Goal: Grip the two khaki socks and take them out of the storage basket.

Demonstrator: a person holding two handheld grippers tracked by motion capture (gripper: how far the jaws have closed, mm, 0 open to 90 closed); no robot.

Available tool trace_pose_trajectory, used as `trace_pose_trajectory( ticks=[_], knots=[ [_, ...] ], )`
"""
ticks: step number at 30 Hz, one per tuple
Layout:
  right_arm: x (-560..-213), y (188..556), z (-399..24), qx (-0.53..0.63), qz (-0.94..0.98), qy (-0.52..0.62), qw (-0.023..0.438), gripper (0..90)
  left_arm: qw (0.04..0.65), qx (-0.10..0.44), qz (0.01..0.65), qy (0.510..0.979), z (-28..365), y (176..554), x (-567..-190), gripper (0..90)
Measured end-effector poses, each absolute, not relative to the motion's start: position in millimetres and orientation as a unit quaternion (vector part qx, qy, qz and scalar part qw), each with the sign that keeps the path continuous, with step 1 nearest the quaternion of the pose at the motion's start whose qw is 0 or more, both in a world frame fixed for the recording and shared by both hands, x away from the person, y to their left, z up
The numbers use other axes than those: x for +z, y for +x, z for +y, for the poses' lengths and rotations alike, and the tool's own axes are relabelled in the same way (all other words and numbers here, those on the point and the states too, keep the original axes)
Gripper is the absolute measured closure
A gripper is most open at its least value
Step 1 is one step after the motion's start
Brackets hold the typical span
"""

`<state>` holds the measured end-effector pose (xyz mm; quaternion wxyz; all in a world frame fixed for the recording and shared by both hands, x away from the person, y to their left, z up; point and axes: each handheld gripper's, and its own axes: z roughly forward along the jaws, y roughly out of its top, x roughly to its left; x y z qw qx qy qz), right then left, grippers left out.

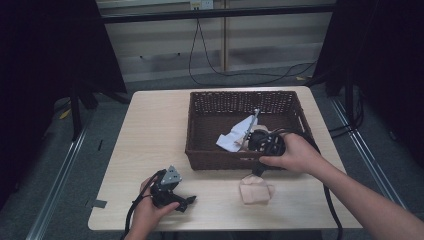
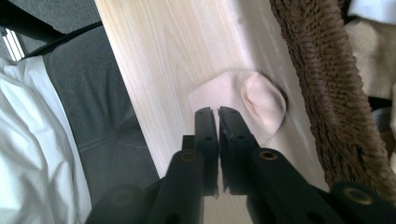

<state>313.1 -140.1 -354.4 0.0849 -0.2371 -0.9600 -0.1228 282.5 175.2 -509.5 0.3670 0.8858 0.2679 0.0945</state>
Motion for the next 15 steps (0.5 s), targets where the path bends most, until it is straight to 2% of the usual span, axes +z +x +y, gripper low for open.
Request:
trace_pose_trajectory(
  ticks=[2, 3, 4, 5, 6, 7, 8, 9, 15],
  knots=[
    [-354.3, 313.1, -139.8, -0.126, -0.959, -0.239, 0.085, 79.1, 0.367, 0.095, 0.268, 0.886, 175.2, 282.6, -509.5, 0.3],
    [-354.3, 313.1, -139.8, -0.126, -0.959, -0.239, 0.085, 79.1, 0.367, 0.095, 0.268, 0.886, 175.2, 282.6, -509.5, 0.2],
    [-349.7, 313.5, -140.9, -0.135, -0.957, -0.242, 0.087, 70.6, 0.367, 0.094, 0.268, 0.886, 175.2, 282.5, -509.5, 0.2],
    [-349.7, 313.5, -140.9, -0.135, -0.957, -0.242, 0.087, 70.6, 0.367, 0.094, 0.268, 0.886, 175.2, 282.5, -509.5, 0.2],
    [-342.9, 315.0, -143.0, -0.142, -0.956, -0.242, 0.083, 63.8, 0.367, 0.095, 0.267, 0.886, 175.2, 282.7, -509.5, 0.2],
    [-342.9, 315.0, -143.0, -0.142, -0.956, -0.242, 0.083, 63.8, 0.367, 0.095, 0.267, 0.886, 175.2, 282.7, -509.5, 0.2],
    [-335.8, 318.1, -146.2, -0.154, -0.954, -0.247, 0.075, 54.2, 0.367, 0.095, 0.267, 0.886, 175.2, 282.7, -509.5, 0.2],
    [-335.8, 318.1, -146.2, -0.154, -0.954, -0.247, 0.075, 54.2, 0.367, 0.096, 0.266, 0.886, 175.3, 282.9, -509.5, 0.2],
    [-320.3, 334.9, -155.3, -0.158, -0.948, -0.269, 0.058, 41.0, 0.367, 0.096, 0.266, 0.886, 175.3, 282.9, -509.5, 0.2]
  ],
)
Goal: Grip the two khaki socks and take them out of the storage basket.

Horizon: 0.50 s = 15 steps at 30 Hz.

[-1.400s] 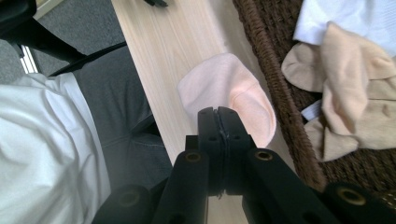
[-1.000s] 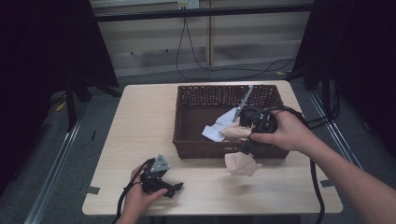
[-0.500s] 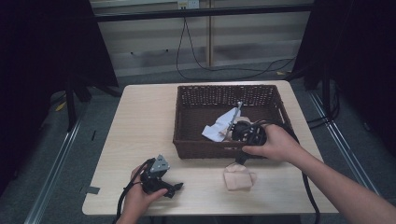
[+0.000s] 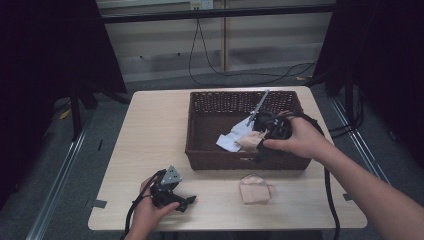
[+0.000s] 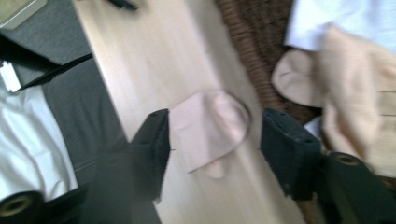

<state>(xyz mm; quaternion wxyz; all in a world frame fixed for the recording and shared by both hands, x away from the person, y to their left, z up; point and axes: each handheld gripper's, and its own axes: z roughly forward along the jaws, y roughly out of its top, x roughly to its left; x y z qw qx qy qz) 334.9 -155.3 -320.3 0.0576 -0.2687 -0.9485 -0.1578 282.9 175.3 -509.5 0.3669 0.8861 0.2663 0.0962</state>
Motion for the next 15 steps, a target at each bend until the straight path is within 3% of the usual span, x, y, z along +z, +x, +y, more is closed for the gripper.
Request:
trace_pose_trajectory(
  ticks=[7, 15],
  knots=[
    [-318.1, 362.5, -168.2, -0.156, -0.938, -0.310, 0.024, 23.6, 0.366, 0.096, 0.266, 0.886, 175.3, 282.9, -509.3, 0.2],
    [-331.7, 384.6, -180.4, -0.151, -0.925, -0.348, 0.010, 17.2, 0.367, 0.096, 0.266, 0.886, 175.3, 282.9, -509.4, 0.2]
  ],
)
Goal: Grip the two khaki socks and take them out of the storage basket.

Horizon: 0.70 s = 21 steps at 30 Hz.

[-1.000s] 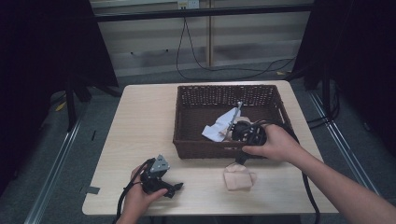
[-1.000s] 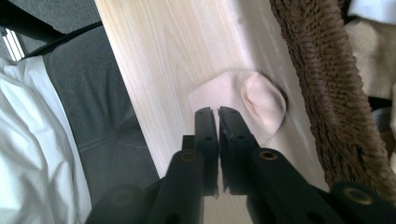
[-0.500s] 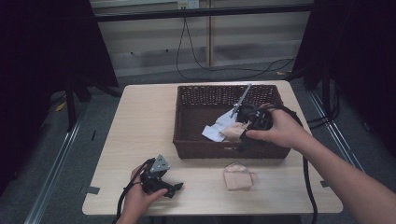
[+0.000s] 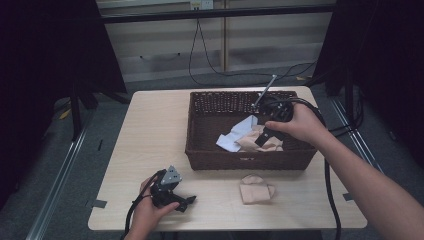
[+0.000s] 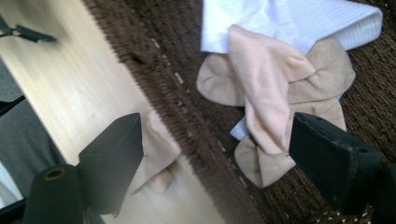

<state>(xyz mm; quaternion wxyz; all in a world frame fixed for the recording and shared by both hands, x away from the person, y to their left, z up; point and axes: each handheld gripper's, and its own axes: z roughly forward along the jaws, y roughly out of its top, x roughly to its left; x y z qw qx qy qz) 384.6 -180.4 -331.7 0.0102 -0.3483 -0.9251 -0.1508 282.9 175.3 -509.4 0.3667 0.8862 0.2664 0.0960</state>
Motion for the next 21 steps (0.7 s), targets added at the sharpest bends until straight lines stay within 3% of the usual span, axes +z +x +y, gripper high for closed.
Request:
trace_pose_trajectory(
  ticks=[13, 21],
  knots=[
    [-363.3, 409.3, -182.1, -0.137, -0.916, -0.377, 0.002, 14.9, 0.367, 0.096, 0.266, 0.886, 175.3, 282.9, -509.4, 0.2],
    [-393.8, 419.6, -179.1, -0.109, -0.916, -0.385, -0.001, 18.7, 0.367, 0.096, 0.266, 0.886, 175.2, 282.8, -509.4, 0.2]
  ],
)
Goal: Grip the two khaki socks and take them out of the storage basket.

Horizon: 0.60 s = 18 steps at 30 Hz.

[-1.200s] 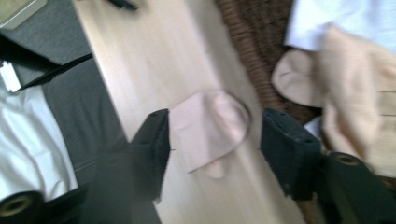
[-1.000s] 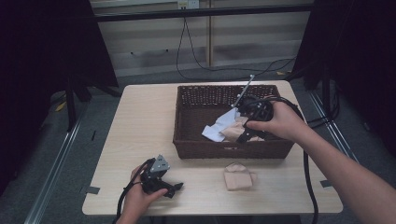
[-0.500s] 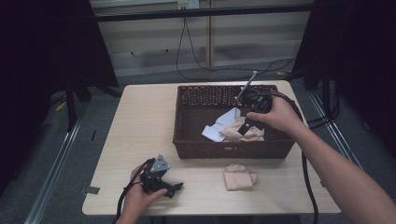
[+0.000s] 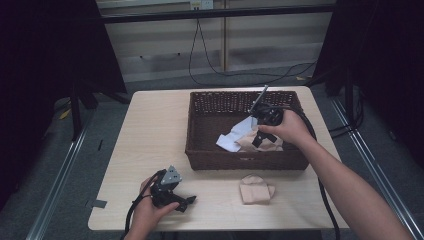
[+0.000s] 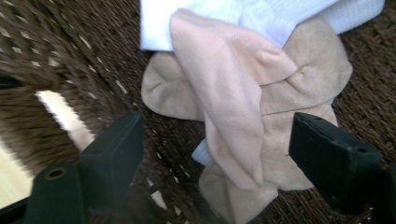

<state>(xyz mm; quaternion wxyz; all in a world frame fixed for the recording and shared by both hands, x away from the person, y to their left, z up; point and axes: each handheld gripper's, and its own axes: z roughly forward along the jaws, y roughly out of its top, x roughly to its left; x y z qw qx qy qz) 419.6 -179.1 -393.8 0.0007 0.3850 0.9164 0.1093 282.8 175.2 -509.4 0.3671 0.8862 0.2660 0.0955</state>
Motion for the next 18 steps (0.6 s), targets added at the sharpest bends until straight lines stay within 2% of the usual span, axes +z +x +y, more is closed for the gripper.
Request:
trace_pose_trajectory(
  ticks=[11, 15, 18],
  knots=[
    [-419.0, 430.6, -181.6, 0.089, 0.918, 0.387, -0.002, 31.3, 0.367, 0.095, 0.266, 0.886, 175.2, 282.9, -509.5, 0.2],
    [-426.4, 432.9, -179.4, 0.082, 0.919, 0.385, -0.006, 40.2, 0.367, 0.095, 0.266, 0.886, 175.2, 282.9, -509.5, 0.2],
    [-429.3, 433.4, -178.2, 0.077, 0.921, 0.381, -0.009, 41.4, 0.367, 0.095, 0.266, 0.886, 175.2, 282.8, -509.5, 0.2]
  ],
)
